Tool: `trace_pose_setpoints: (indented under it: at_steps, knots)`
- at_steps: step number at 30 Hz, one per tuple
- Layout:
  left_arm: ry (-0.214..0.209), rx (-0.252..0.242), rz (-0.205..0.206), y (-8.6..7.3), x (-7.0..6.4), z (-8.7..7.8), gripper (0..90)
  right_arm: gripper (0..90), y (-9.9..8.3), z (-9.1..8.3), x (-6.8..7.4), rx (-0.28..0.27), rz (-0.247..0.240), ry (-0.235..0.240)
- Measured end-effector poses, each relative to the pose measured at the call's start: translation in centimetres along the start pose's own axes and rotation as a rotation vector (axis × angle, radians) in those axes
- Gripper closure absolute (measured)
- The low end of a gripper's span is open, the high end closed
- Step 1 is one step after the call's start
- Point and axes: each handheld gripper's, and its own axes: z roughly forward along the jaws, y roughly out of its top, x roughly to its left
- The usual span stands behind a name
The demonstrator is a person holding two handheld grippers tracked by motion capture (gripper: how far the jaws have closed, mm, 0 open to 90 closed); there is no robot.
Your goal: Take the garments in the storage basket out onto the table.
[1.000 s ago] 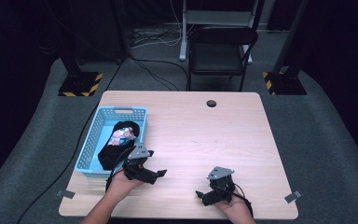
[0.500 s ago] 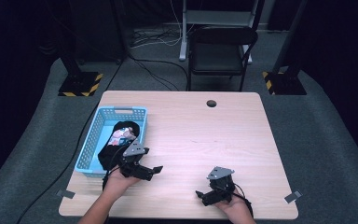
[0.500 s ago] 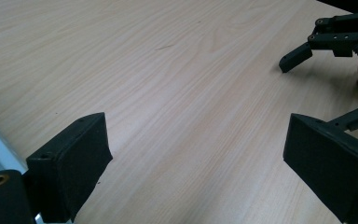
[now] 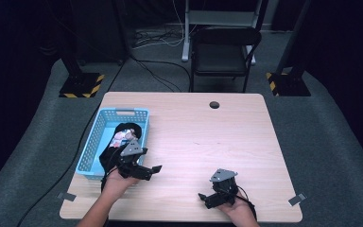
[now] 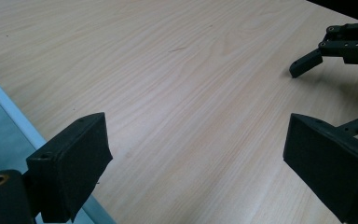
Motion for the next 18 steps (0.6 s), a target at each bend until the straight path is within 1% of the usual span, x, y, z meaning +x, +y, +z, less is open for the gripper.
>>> trace_pose_setpoints:
  at_steps: [8,14,18]
  knots:
    - [0.007,-0.004,-0.001,0.24,0.01,-0.42,6.3,0.0,0.0,0.0,0.0,0.0,0.0,0.0]
    - [0.019,-0.014,-0.013,0.3,0.32,-0.83,6.3,0.0,0.0,0.0,0.0,0.0,0.0,0.0]
    - [0.018,-0.009,-0.022,0.33,0.44,-0.9,6.3,0.0,0.01,0.01,0.0,0.0,0.0,0.0]
